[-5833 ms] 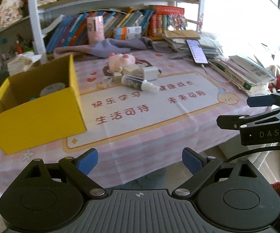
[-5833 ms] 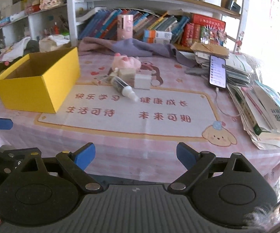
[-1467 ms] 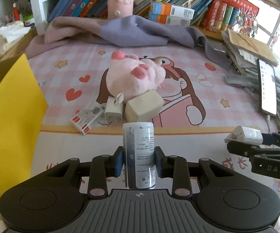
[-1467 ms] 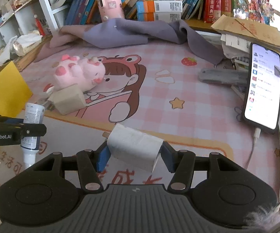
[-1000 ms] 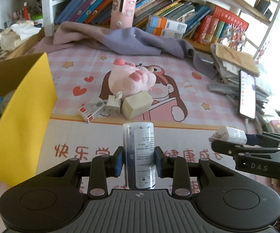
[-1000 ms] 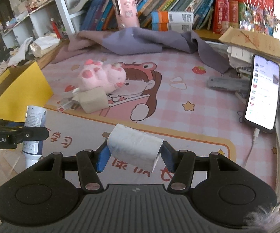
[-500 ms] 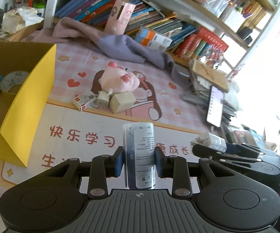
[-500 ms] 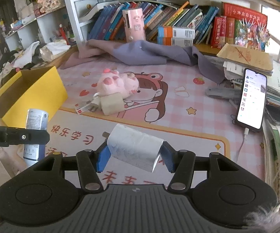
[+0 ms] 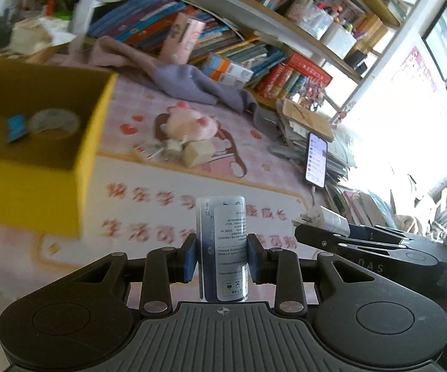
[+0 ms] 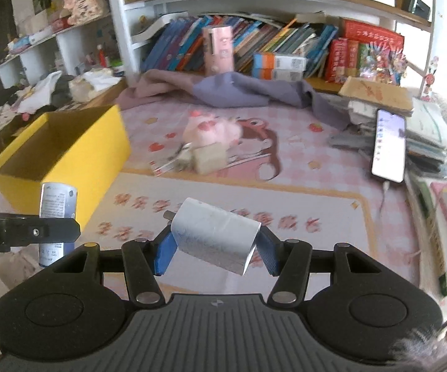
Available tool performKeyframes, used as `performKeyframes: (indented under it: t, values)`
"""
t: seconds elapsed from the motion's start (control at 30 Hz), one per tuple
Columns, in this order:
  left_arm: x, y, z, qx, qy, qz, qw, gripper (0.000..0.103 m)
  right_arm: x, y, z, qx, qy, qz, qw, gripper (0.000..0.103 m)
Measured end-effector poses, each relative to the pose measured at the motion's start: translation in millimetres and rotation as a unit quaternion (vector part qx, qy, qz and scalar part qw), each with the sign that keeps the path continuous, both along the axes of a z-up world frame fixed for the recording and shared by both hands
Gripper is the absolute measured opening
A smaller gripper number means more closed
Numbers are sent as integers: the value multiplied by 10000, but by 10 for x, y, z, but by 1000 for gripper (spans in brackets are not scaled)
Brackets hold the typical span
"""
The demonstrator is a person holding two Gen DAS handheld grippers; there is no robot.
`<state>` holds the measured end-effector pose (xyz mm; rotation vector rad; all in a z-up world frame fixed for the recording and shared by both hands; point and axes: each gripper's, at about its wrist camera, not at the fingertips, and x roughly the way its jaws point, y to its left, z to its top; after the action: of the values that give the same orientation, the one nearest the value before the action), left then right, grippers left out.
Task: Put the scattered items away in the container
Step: 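Carry the white tube and white block together over the yellow box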
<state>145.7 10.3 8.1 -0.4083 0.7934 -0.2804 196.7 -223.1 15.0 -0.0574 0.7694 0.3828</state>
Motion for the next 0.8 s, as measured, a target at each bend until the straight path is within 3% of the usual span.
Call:
performKeyframes:
  t: [0.43, 0.8]
  values:
    - [-859, 846, 15, 33, -75, 597, 9982, 31, -765, 867, -23, 83, 24, 537, 9985, 53]
    - [-1305, 1256, 26, -103, -175, 964, 9951, 31, -1139, 1382, 57, -38, -52, 1051, 9944, 53]
